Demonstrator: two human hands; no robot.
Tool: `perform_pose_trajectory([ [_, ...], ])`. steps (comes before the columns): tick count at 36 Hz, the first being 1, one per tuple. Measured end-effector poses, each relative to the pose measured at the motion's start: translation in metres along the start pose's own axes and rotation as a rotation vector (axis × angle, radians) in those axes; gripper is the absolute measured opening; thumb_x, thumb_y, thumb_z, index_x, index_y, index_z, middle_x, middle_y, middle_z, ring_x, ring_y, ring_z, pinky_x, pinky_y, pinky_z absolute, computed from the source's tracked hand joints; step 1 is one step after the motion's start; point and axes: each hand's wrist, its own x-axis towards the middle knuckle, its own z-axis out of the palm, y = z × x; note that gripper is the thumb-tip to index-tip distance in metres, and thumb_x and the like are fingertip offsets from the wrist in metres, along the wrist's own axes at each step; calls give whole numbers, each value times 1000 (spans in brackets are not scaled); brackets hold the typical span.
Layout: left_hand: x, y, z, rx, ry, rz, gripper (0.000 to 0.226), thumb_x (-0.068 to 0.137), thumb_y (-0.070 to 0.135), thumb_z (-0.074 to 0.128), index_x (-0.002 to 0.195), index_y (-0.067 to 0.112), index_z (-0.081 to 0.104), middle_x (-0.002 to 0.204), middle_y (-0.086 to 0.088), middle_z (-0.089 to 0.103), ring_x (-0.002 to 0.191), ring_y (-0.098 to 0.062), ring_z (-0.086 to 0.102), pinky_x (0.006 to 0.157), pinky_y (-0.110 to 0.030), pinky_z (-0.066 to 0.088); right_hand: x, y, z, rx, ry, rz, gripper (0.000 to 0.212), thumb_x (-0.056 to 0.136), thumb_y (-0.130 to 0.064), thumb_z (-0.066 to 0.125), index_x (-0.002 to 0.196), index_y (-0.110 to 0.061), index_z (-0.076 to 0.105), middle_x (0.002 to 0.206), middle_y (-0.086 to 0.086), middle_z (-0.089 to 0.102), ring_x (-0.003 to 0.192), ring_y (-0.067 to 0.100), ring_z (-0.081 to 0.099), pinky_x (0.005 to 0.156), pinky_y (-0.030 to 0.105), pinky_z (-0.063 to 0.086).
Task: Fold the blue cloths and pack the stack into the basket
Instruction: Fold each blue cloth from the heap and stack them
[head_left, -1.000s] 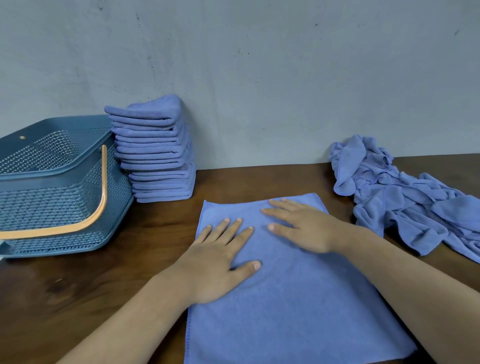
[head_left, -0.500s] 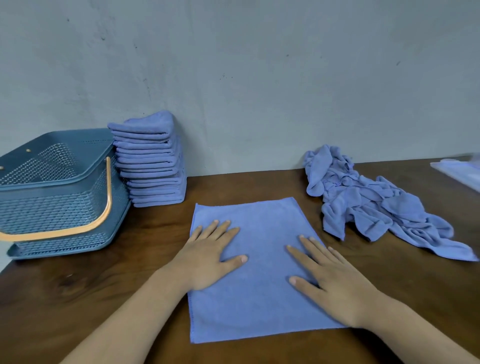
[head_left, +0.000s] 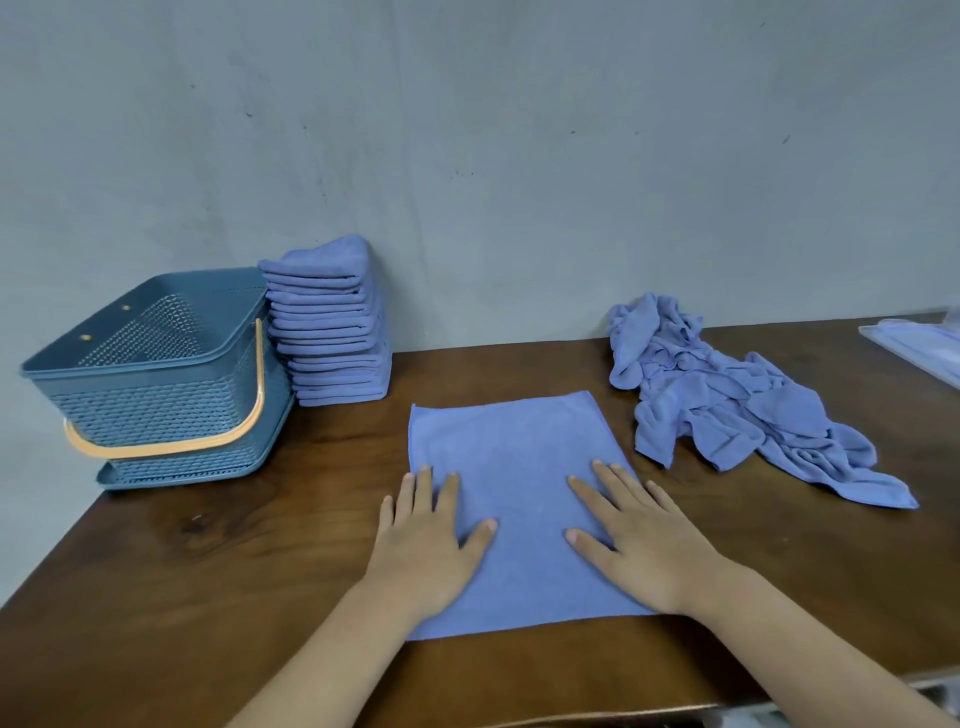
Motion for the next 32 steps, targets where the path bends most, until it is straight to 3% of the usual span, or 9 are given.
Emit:
perform_pose_trajectory([
  [3, -3, -4, 5, 58, 32, -12, 90, 95, 85, 13, 169, 37, -4, 175, 5, -20, 159, -21, -27, 131, -51, -8, -2, -6, -11, -126, 16, -2, 78, 98, -75, 13, 167, -40, 8, 176, -3, 4, 162, 20, 2, 130, 51, 3],
  [6, -4, -3, 5, 108, 51, 18, 92, 94, 87, 11, 169, 35, -2, 174, 9, -23, 157, -17, -33, 129, -54, -11, 12, -18, -27, -164, 59, -35, 77, 89, -68, 20, 157, -34, 31, 168, -4, 27, 153, 24, 24, 125, 51, 16],
  [10, -3, -3, 4, 115, 30, 80, 92, 96, 84, 16, 169, 31, -3, 175, 17, -16, 157, -6, -27, 130, -54, -10, 57, -43, -27, 55, 32, -191, 66, 101, -66, 41, 162, -43, 27, 175, -10, 13, 161, 18, 9, 129, 47, 12],
  [14, -4, -4, 1, 112, -28, 92, 92, 94, 86, 16, 168, 37, -9, 173, 17, -21, 158, -7, -25, 130, -54, -8, 100, -47, -16, 85, -96, -288, 71, 102, -75, 34, 165, -50, 13, 175, -20, -5, 162, 10, -9, 131, 43, -4],
  [20, -5, -1, -3, 106, -46, 91, 98, 87, 95, 14, 166, 43, -11, 172, 18, -23, 158, -12, -27, 130, -55, -8, 141, 17, -23, 88, -51, -19, 84, 90, -91, 20, 164, -54, 1, 175, -14, -13, 162, 15, -15, 131, 47, -6],
  [26, -6, 1, -3, 91, -46, 73, 103, 83, 99, 14, 166, 43, -10, 172, 20, -23, 158, -10, -27, 130, -54, -9, 142, 24, -21, 65, -56, -11, 82, 93, -89, 18, 164, -52, -1, 175, -11, -14, 162, 18, -16, 131, 48, -7],
  [30, -9, 2, -2, 91, -38, 54, 100, 86, 96, 14, 167, 41, -8, 173, 18, -20, 159, -11, -24, 130, -54, -8, 115, 7, -22, 58, 42, -36, 68, 104, -73, 19, 165, -45, 18, 177, -8, 2, 163, 21, -5, 130, 50, -2],
  [32, -12, 3, -2, 115, -2, 52, 95, 91, 91, 15, 168, 39, -2, 175, 16, -16, 161, -13, -20, 130, -54, -6, 88, -8, -17, 41, 83, -48, 72, 101, -74, 16, 165, -42, 21, 177, -7, 6, 163, 21, 0, 129, 50, 3],
])
